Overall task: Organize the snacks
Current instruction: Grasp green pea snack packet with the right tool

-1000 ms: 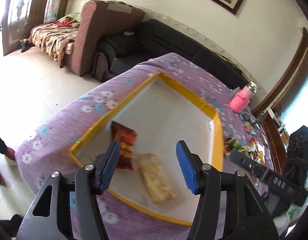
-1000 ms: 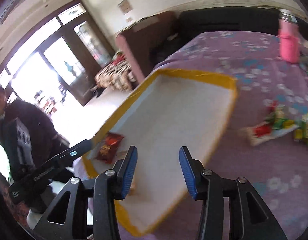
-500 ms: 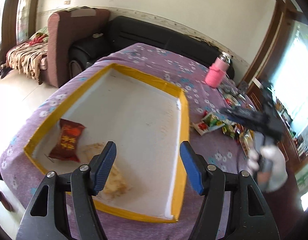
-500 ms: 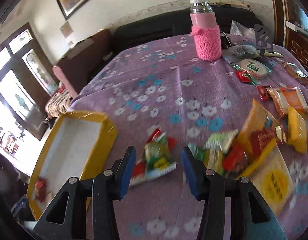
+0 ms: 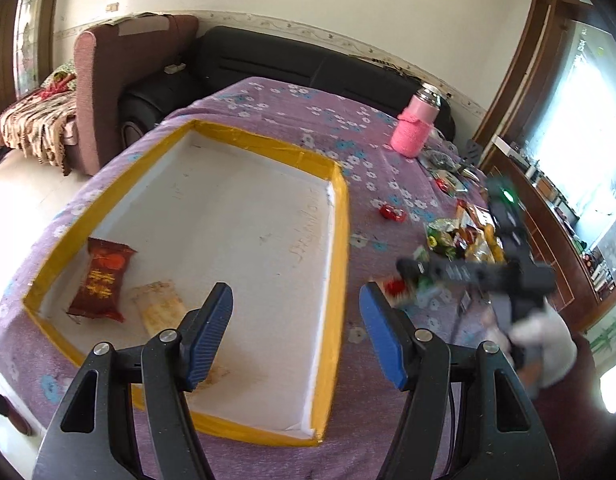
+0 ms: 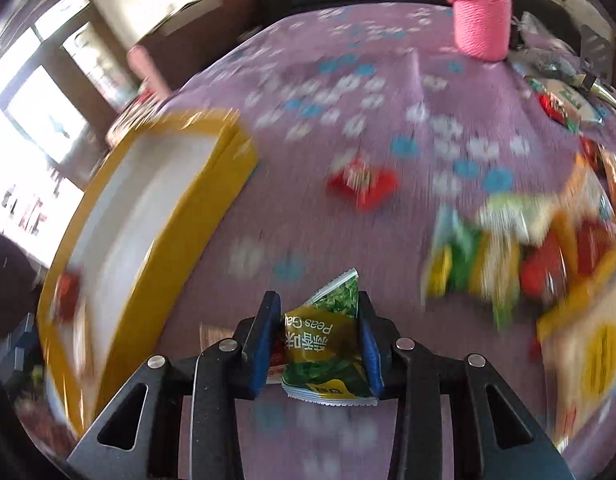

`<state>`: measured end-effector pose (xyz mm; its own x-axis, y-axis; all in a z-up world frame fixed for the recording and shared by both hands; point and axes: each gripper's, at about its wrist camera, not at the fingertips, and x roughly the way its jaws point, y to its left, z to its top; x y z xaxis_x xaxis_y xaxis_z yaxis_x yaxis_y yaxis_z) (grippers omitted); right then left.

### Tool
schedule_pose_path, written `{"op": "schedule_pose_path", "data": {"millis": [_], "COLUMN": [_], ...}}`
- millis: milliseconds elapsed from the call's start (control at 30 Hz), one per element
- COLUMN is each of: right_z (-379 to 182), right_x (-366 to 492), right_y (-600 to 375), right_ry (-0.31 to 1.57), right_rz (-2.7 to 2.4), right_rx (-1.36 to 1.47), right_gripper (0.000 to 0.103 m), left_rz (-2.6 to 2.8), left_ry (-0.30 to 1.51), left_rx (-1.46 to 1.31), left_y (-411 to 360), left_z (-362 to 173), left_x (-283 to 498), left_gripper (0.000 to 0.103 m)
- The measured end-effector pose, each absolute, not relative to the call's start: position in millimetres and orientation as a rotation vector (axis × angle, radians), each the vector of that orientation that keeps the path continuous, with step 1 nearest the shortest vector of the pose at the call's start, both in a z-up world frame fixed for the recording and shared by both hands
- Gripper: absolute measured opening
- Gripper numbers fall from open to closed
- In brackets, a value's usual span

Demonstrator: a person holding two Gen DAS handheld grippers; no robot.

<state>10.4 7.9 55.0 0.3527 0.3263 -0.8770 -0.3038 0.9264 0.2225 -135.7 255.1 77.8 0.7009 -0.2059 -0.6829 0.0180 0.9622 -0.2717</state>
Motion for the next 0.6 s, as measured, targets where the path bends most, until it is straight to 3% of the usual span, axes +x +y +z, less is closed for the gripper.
{"op": "schedule_pose_path", "data": {"millis": [467, 500, 533, 600], "right_z": [55.5, 55.3, 56.0, 55.6], "right_x": [-46.1, -47.9, -48.2, -50.2], "right_y": [-64.6, -62.3, -59.6, -53.2], "right_ry": [1.030, 1.013, 1.002, 0.986], "right_rz": [0.386, 0.384, 0.382, 0.374], "right_rx": [0.105, 0.088, 0.062, -0.002], "right_gripper": [0.057, 0.057, 0.048, 0.042], "left_rz": [-0.301, -0.315, -0.325, -0.344], "left_ry": [0.882, 0.892, 0.899, 0.905], "left_rx": [-0.100, -0.067, -0.031, 0.044], "left_y": [167.1, 156.8, 147.7, 131.3], "left_z": [64.1, 61.4, 60.0, 57.9], "left_x": [-126.2, -124.7, -122.5, -118.0], "left_gripper": [0.065, 0.065, 0.065, 0.065]}}
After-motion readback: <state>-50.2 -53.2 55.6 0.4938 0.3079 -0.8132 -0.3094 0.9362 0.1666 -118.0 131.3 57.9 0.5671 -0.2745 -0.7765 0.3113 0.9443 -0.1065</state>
